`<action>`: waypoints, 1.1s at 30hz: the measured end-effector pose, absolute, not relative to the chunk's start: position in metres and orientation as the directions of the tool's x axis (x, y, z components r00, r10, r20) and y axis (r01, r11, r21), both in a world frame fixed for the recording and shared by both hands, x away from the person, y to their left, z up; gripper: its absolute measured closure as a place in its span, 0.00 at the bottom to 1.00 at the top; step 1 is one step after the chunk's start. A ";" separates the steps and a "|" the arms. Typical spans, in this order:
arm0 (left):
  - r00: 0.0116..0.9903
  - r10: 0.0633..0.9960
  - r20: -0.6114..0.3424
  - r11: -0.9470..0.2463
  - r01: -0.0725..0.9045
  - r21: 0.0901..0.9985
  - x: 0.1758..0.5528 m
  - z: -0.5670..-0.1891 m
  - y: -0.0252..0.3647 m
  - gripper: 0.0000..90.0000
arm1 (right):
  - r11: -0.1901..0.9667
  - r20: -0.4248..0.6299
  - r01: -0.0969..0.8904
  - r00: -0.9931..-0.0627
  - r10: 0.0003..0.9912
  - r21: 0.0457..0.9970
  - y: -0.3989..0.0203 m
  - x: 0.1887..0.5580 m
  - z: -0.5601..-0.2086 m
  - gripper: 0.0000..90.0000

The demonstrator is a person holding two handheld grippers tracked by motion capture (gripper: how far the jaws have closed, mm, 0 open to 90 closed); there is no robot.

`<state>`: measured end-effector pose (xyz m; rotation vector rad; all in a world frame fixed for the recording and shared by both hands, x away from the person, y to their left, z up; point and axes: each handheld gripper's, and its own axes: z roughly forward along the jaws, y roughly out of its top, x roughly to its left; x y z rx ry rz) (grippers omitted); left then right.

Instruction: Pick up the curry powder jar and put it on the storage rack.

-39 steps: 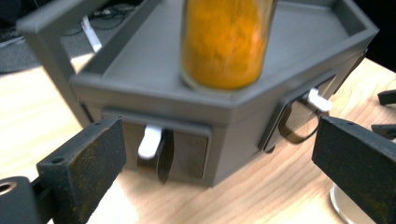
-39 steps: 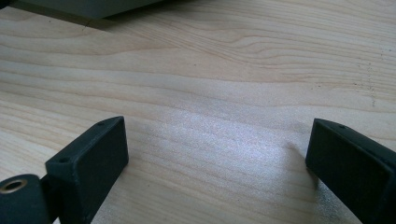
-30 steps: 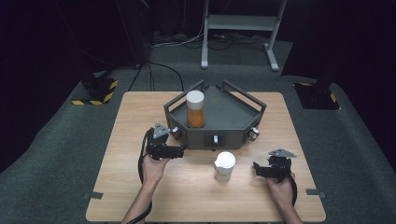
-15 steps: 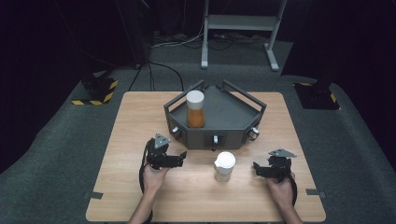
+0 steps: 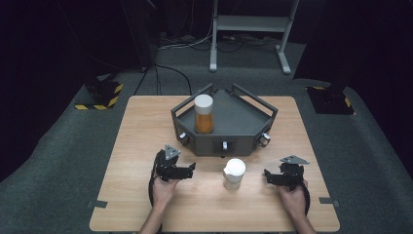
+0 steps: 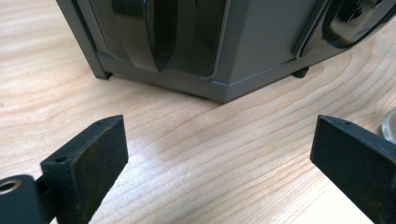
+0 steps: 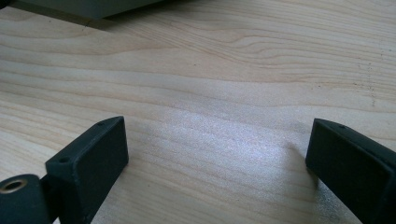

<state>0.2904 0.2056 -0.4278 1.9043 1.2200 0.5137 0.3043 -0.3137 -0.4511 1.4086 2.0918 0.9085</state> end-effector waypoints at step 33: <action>0.442 0.895 -0.061 -0.247 0.605 0.757 0.300 -0.449 0.194 0.05 | 0.262 -0.013 0.627 -0.373 0.928 0.734 -0.313 0.305 -0.451 0.05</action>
